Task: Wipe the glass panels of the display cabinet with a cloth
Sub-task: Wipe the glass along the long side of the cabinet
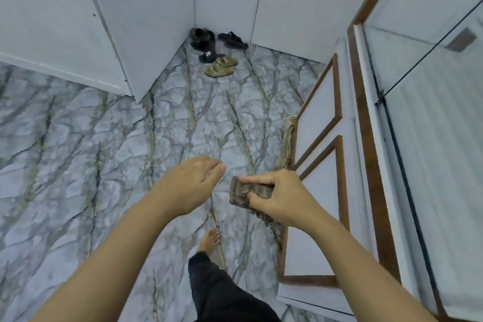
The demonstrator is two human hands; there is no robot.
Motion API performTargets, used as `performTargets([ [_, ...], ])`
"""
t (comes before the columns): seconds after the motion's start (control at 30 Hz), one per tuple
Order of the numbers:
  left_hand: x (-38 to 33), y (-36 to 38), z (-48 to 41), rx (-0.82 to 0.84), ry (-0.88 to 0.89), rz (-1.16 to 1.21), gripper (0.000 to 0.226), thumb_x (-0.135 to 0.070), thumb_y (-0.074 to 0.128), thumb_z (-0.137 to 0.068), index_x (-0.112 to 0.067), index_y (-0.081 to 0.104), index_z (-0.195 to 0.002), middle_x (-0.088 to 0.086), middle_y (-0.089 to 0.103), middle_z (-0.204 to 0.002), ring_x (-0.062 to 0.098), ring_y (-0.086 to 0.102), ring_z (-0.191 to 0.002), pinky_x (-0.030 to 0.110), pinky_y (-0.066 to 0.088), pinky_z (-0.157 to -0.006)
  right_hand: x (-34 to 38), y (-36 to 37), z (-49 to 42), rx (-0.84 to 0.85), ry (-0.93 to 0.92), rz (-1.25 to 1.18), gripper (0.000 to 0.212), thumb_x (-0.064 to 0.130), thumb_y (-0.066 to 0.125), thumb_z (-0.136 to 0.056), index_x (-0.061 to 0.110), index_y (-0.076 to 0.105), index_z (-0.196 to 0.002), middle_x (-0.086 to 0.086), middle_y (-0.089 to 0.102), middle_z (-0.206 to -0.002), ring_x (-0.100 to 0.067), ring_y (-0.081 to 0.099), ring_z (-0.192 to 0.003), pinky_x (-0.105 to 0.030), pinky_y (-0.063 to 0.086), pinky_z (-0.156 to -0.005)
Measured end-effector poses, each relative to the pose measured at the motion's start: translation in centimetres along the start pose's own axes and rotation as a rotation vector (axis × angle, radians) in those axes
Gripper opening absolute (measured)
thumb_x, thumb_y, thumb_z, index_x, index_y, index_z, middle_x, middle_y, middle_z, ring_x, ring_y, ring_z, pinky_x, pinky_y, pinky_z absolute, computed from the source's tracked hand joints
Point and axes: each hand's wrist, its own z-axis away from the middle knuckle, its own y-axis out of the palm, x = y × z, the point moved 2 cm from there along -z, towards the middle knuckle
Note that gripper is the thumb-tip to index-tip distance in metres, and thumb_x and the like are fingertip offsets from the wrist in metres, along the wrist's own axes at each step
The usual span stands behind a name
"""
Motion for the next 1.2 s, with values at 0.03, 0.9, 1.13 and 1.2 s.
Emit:
performTargets([
  [0.03, -0.2, -0.7, -2.4, 0.016, 0.032, -0.009, 0.048, -0.047, 0.023, -0.107, -0.022, 0.063, -0.117, -0.006, 0.061, -0.11, 0.016, 0.056, -0.105, 0.03, 0.04, -0.087, -0.3, -1.0, -1.1, -0.038, 0.02, -0.03, 0.034, 0.016, 0.068, -0.091, 0.027, 0.072, -0.123, 0.024, 0.06, -0.079, 0.002, 0.051, -0.044, -0.009, 0.037, -0.048],
  [0.9, -38.0, -14.7, -39.9, -0.029, 1.352, 0.2, 0.058, -0.047, 0.025, -0.104, -0.015, 0.047, -0.148, -0.001, 0.043, -0.155, 0.008, 0.03, -0.144, 0.001, 0.006, -0.108, 1.6, -35.0, -6.1, -1.526, 0.393, -0.059, 0.038, 0.006, 0.071, -0.088, 0.038, 0.074, -0.108, 0.012, 0.076, -0.09, -0.013, 0.072, -0.061, -0.023, 0.057, -0.052],
  [1.13, -49.1, -21.6, -41.6, -0.248, 1.719, 0.432, 0.051, -0.034, 0.032, -0.105, -0.006, 0.048, -0.145, 0.008, 0.043, -0.155, 0.02, 0.032, -0.148, 0.029, 0.022, -0.122, 5.9, -43.1, -5.9, -1.909, 0.367, 0.419, 0.035, 0.005, 0.072, -0.088, 0.026, 0.073, -0.117, 0.026, 0.07, -0.09, 0.006, 0.068, -0.073, -0.006, 0.049, -0.066],
  [1.2, -51.7, -22.9, -42.4, -0.367, 1.773, 0.474, 0.049, -0.029, 0.034, -0.106, -0.004, 0.047, -0.146, 0.01, 0.041, -0.157, 0.024, 0.029, -0.15, 0.039, 0.024, -0.124, 6.6, -45.2, -5.9, -2.018, 0.341, 0.566, 0.033, 0.011, 0.071, -0.09, 0.025, 0.072, -0.12, 0.018, 0.072, -0.101, 0.007, 0.068, -0.088, -0.008, 0.051, -0.077],
])
